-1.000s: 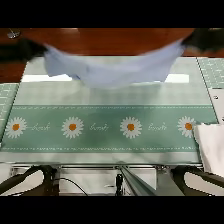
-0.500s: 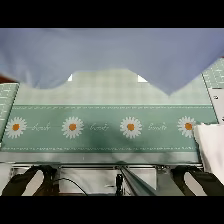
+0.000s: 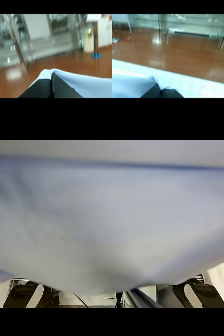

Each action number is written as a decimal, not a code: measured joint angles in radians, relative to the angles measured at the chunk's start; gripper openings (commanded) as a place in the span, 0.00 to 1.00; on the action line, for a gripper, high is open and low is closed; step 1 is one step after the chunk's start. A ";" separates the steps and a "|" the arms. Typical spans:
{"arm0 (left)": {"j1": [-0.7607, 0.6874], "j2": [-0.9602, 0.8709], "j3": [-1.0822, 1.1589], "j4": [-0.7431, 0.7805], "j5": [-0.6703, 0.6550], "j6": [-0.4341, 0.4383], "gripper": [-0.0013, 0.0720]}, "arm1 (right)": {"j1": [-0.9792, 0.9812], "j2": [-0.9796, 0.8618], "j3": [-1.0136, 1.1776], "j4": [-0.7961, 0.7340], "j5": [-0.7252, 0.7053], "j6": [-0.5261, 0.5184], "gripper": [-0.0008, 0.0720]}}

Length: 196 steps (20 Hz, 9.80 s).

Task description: Fold the shirts.

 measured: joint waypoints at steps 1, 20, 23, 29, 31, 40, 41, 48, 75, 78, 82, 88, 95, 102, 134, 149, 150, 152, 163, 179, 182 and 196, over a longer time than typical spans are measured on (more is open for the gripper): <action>-0.006 -0.004 -0.048 0.006 0.000 -0.002 0.05 | 0.000 0.002 -0.031 -0.002 0.008 0.002 0.04; -0.134 -0.805 -0.351 -0.222 0.418 -0.056 0.05 | 0.000 -0.850 -0.348 0.304 -0.485 -0.112 0.07; -0.143 -0.879 -0.351 -0.253 0.472 -0.124 0.81 | -0.003 -0.983 -0.326 0.426 -0.561 -0.111 0.89; -0.052 -0.931 -0.329 -0.260 0.279 -0.200 0.97 | -0.124 -1.064 -0.312 0.542 -0.453 -0.114 0.88; 0.034 -0.934 -0.329 -0.238 0.115 -0.188 0.97 | -0.204 -1.044 -0.315 0.495 -0.317 -0.121 0.88; 0.399 -0.661 -0.936 -0.266 -0.109 -0.071 0.97 | -0.370 -0.601 -0.981 0.242 -0.285 -0.222 0.88; 0.431 -0.627 -1.017 -0.312 -0.084 -0.048 0.97 | -0.374 -0.544 -1.076 0.296 -0.318 -0.255 0.88; 0.529 -0.529 -1.372 -0.591 0.084 0.095 0.97 | -0.383 -0.348 -1.361 0.476 -0.365 -0.364 0.88; 0.237 -0.576 -1.318 -0.801 0.281 0.259 0.05 | -0.625 -0.511 -1.395 0.257 -0.365 -0.208 0.88; 0.237 -0.576 -1.317 -0.801 0.280 0.259 0.05 | -0.624 -0.578 -1.395 0.327 -0.371 -0.250 0.88; 0.237 -0.576 -1.317 -0.801 0.280 0.260 0.05 | -0.551 -0.639 -1.378 0.379 -0.401 -0.280 0.88; 0.237 -0.576 -1.317 -0.801 0.279 0.260 0.05 | -0.366 -0.728 -1.276 0.402 -0.490 -0.231 0.88; 0.237 -0.576 -1.310 -0.803 0.276 0.259 0.05 | -0.219 -0.795 -1.129 0.368 -0.469 -0.203 0.03; 0.237 -0.540 -0.959 -0.938 0.223 0.259 0.05 | -0.195 -0.737 -0.646 0.373 -0.298 -0.142 0.03; -0.034 -0.027 -0.423 0.236 -0.044 -0.231 0.05 | -0.191 0.001 -0.469 0.037 -0.019 -0.027 0.04; -0.037 -0.737 -0.589 -0.037 0.564 -0.276 0.05 | -0.189 -0.748 -0.646 0.406 -0.579 -0.233 0.04; -0.037 -0.770 -0.587 -0.051 0.571 -0.288 0.05 | -0.185 -0.799 -0.618 0.422 -0.587 -0.234 0.04; -0.037 -0.827 -0.584 -0.075 0.577 -0.311 0.05 | -0.170 -0.893 -0.569 0.439 -0.594 -0.234 0.04; 0.036 -0.901 -0.472 -0.116 0.161 -0.157 0.05 | -0.198 -1.023 -0.474 0.406 -0.301 -0.257 0.04; 0.068 -0.930 -0.611 -0.046 -0.128 -0.096 0.98 | -0.180 -1.004 -0.628 0.153 -0.127 -0.217 0.88; 0.112 -0.858 -0.667 -0.026 -0.162 -0.114 0.98 | -0.236 -0.909 -0.683 0.111 -0.117 -0.208 0.88; 0.439 -0.392 -1.394 -0.268 -0.037 -0.046 0.98 | -0.333 -0.336 -1.382 0.427 -0.379 -0.373 0.88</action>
